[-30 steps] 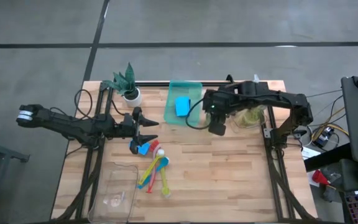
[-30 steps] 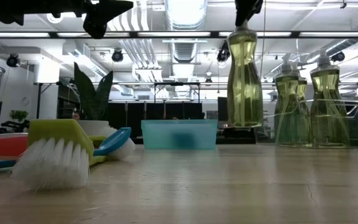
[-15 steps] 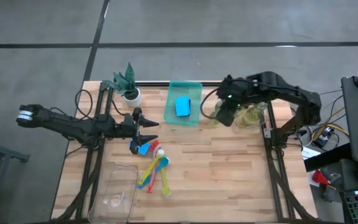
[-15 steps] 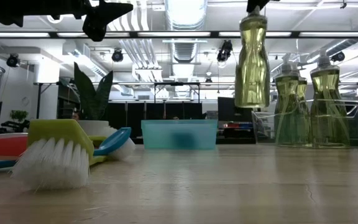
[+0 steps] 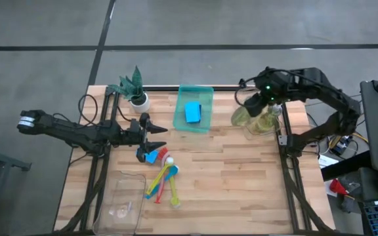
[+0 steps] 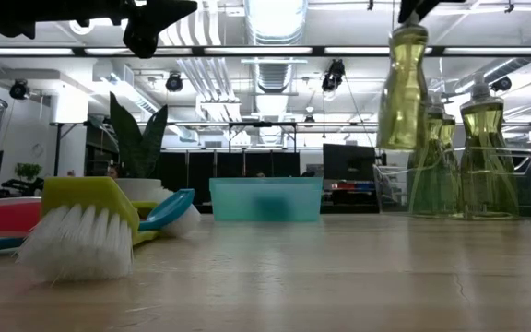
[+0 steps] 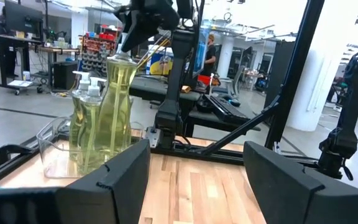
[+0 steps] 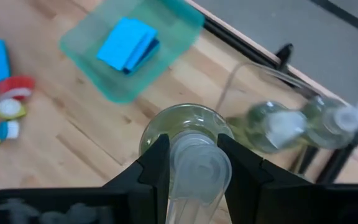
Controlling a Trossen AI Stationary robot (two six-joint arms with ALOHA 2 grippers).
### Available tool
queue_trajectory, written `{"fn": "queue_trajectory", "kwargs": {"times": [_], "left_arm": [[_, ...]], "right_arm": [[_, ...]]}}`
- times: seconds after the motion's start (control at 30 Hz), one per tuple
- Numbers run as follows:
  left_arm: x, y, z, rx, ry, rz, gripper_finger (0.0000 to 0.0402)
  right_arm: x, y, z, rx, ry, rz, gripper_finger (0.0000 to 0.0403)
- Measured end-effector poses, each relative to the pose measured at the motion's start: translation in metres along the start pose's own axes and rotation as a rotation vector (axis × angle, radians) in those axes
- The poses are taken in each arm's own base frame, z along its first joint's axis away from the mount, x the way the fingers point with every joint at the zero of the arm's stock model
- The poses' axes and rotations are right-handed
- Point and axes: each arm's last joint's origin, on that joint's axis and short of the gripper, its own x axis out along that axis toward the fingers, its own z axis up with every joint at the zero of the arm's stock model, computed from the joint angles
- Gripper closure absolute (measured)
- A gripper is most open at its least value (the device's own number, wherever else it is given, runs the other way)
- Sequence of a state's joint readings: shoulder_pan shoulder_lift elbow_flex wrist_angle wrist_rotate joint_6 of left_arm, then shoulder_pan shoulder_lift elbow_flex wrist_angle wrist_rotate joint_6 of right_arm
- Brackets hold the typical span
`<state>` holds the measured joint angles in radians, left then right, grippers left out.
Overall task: Pick & Place Kitchen Sink Supplies
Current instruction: Put the yellow soap dispenser into the top transparent bin
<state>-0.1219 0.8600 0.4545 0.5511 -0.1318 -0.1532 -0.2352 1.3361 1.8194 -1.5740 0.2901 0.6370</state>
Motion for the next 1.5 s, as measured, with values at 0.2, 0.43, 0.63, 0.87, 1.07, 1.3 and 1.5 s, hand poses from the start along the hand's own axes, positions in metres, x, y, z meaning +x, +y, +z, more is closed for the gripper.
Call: {"fn": "queue_trajectory", "kwargs": {"times": [0.2, 0.43, 0.63, 0.87, 1.07, 1.3, 1.5], "left_arm": [[0.0, 0.0, 0.001, 0.0, -0.008, -0.001, 0.0149], [0.0, 0.0, 0.002, 0.017, -0.018, -0.003, 0.0149], [0.0, 0.0, 0.002, 0.019, -0.02, -0.003, 0.0149], [0.0, 0.0, 0.002, 0.019, -0.021, -0.003, 0.0149], [0.0, 0.0, 0.002, 0.02, -0.021, -0.003, 0.0149], [0.0, 0.0, 0.002, 0.019, -0.021, -0.003, 0.0149], [0.0, 0.0, 0.002, 0.014, -0.021, -0.003, 0.0149]], "right_arm": [[0.003, -0.018, -0.011, 0.056, 0.011, -0.033, 0.0302], [0.009, -0.028, -0.021, 0.081, 0.027, -0.067, 0.0302], [0.01, -0.034, -0.024, 0.082, 0.017, -0.095, 0.0302], [0.001, -0.041, -0.023, 0.098, -0.028, -0.106, 0.0302], [0.017, -0.04, -0.028, 0.083, 0.028, -0.145, 0.0302], [0.04, -0.039, -0.036, 0.069, 0.101, -0.194, 0.0302], [0.053, -0.038, -0.043, 0.068, 0.148, -0.224, 0.0298]]}}
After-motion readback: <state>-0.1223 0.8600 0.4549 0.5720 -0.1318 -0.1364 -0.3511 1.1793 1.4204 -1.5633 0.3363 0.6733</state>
